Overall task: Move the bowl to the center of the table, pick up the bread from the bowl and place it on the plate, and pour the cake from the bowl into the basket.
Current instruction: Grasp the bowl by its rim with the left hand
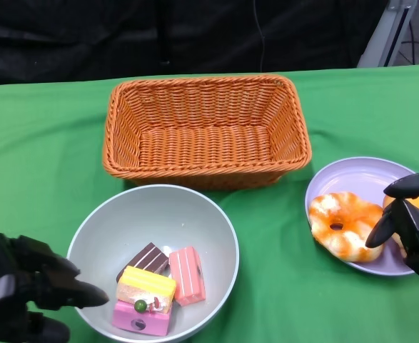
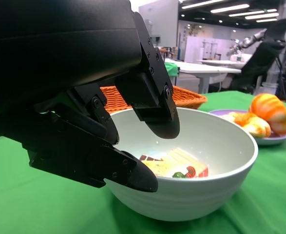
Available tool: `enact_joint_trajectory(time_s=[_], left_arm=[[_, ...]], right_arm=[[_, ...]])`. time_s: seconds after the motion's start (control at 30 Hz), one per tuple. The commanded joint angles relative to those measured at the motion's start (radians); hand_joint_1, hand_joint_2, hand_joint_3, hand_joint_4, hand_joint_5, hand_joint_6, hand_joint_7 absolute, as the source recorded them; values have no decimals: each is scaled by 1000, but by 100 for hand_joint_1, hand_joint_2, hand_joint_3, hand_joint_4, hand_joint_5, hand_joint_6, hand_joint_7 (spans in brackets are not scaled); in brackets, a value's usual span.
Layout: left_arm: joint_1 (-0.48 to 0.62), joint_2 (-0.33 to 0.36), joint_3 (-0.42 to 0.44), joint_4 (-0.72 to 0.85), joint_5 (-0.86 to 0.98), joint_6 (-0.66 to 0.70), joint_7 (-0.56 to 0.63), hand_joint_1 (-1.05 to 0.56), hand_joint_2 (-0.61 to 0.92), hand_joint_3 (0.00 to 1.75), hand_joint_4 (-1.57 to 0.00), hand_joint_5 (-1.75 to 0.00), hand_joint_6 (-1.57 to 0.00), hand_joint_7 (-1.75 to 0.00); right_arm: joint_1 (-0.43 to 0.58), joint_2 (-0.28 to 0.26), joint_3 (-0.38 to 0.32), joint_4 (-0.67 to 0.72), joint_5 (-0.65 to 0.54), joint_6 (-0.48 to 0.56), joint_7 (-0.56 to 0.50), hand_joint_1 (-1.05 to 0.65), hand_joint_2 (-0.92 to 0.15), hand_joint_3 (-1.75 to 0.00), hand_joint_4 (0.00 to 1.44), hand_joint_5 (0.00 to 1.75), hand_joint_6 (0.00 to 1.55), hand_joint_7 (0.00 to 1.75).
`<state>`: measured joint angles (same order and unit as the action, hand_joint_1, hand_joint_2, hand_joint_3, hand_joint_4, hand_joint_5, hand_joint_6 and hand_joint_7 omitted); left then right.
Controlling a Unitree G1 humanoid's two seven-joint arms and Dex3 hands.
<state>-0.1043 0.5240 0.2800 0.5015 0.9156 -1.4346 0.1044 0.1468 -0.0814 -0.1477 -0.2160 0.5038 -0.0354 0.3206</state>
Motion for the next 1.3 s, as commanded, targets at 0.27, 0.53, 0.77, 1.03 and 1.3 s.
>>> enact_joint_trajectory(time_s=[0.27, 0.53, 0.77, 1.03, 1.3], left_arm=[[-47, 119, -248, -23, 277, 177, 424, -47, 81, 1, -105, -2, -97, 0], [-107, 206, -474, 1, 329, 311, 552, -43, 81, 0, -105, -1, -98, 0], [-180, 251, -626, 28, 297, 381, 503, -41, 83, 1, -106, -1, -101, -1], [-227, 264, -706, 78, 258, 399, 522, -43, 84, 1, -109, -1, -104, -1], [-247, 261, -753, 105, 238, 408, 536, -44, 84, 0, -110, -1, -105, -1]], right_arm=[[8, 12, -10, -13, -1, 3, -12, -18, -74, -72, 67, 156, 64, 125], [6, 12, -12, -4, -2, -4, -4, -19, -73, -72, 68, 156, 63, 126], [10, 17, -12, -3, -5, -14, 1, -20, -73, -71, 68, 155, 64, 124], [13, 29, -10, -9, -14, -12, -7, -18, -75, -71, 69, 154, 65, 123], [14, 35, -13, -10, -23, -11, -6, -18, -72, -75, 68, 156, 64, 125]])
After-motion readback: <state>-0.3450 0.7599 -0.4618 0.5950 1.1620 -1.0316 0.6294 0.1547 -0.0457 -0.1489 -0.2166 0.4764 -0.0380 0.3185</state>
